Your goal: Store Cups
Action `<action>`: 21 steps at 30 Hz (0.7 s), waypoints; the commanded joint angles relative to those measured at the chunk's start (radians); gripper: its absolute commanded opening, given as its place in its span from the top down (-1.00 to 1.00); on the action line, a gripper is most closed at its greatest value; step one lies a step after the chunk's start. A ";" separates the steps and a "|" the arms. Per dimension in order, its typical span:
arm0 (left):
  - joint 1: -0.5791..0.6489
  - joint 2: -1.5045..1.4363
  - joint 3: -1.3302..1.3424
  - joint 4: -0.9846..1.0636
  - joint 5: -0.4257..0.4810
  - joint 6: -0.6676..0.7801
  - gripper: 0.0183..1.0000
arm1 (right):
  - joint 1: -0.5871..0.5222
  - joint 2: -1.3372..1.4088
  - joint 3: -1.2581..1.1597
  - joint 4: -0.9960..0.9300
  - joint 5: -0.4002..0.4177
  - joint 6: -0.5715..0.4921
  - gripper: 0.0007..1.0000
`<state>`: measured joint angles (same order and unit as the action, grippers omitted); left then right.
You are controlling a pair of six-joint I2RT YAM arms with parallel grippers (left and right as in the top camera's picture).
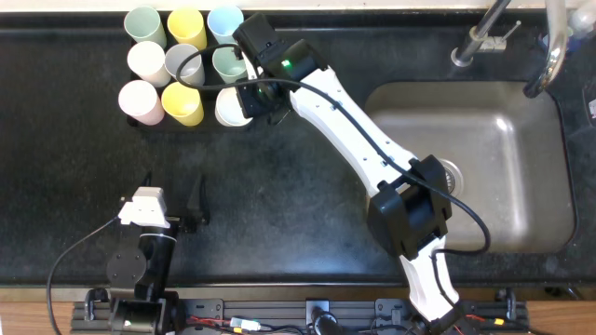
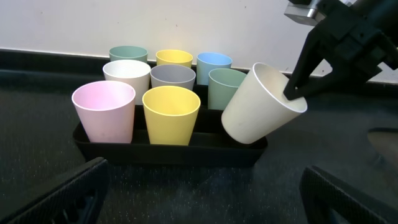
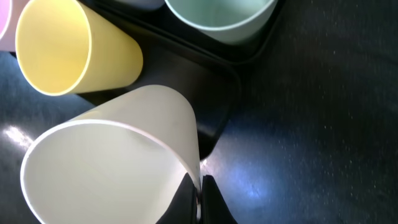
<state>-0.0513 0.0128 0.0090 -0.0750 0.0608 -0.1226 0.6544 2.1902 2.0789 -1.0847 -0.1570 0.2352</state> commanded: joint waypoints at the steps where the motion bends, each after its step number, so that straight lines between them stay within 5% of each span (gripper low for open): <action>1: 0.007 -0.010 -0.001 -0.002 0.016 0.018 -1.00 | -0.002 0.025 0.014 0.020 -0.002 0.006 0.92; 13: 0.007 -0.010 -0.001 -0.002 0.016 0.018 -1.00 | -0.003 0.063 0.014 0.059 0.002 0.005 0.92; 21: 0.007 -0.010 -0.001 -0.002 0.016 0.018 -1.00 | -0.008 0.063 0.014 0.088 0.000 -0.014 0.70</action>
<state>-0.0513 0.0128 0.0090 -0.0750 0.0608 -0.1226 0.6540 2.2547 2.0789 -1.0084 -0.1562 0.2337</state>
